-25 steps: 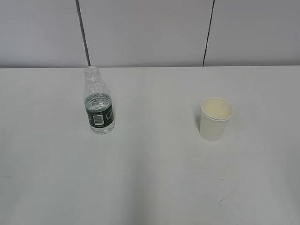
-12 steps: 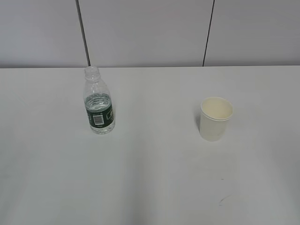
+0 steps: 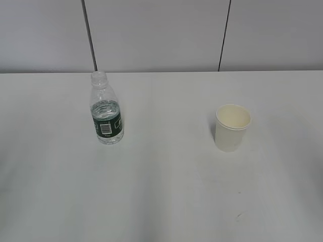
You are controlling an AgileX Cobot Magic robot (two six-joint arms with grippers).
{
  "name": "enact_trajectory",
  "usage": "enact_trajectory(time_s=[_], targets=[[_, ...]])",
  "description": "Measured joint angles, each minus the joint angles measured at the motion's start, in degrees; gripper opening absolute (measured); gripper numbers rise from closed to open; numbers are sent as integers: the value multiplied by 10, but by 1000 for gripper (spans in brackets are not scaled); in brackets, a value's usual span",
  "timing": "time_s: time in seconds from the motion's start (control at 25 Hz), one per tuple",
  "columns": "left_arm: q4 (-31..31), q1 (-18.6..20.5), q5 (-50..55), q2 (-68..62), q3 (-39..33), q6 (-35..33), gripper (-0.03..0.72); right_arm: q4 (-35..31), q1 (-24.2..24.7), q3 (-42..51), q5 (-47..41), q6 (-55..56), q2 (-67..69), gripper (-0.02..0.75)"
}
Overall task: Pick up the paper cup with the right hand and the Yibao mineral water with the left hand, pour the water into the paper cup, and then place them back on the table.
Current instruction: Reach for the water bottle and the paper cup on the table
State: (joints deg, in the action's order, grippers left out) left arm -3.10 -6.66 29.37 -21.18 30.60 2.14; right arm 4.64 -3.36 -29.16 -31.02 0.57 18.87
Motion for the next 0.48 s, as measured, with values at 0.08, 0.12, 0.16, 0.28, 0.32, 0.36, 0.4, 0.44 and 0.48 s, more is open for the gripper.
enact_trajectory(time_s=[0.08, 0.12, 0.16, 0.28, 0.32, 0.36, 0.4, 0.44, 0.48], targets=[[-1, 0, -45, -38, 0, 0, 241, 0, 0, 0, 42, 0, 19, 512], [-1, 0, -62, -54, 0, -2, 241, 1, 0, 0, 62, 0, 30, 512], [-1, 0, -84, -72, 0, -3, 241, 2, 0, 0, 75, 0, 42, 512], [-1, 0, -148, -120, 0, -11, 241, 3, 0, 0, 106, 0, 79, 512], [-1, 0, -170, -136, 0, -15, 241, 3, 0, 0, 110, 0, 92, 512], [0, 0, -193, -152, 0, -17, 241, 3, 0, 0, 118, 0, 104, 512], [3, 0, -214, -166, 0, -21, 241, 3, 0, 1, 127, 0, 117, 512], [7, 0, -230, -182, 0, -21, 241, 3, 0, 4, 136, 0, 129, 512], [10, 0, -247, -199, 0, -21, 241, 4, 0, 7, 150, 0, 142, 512]])
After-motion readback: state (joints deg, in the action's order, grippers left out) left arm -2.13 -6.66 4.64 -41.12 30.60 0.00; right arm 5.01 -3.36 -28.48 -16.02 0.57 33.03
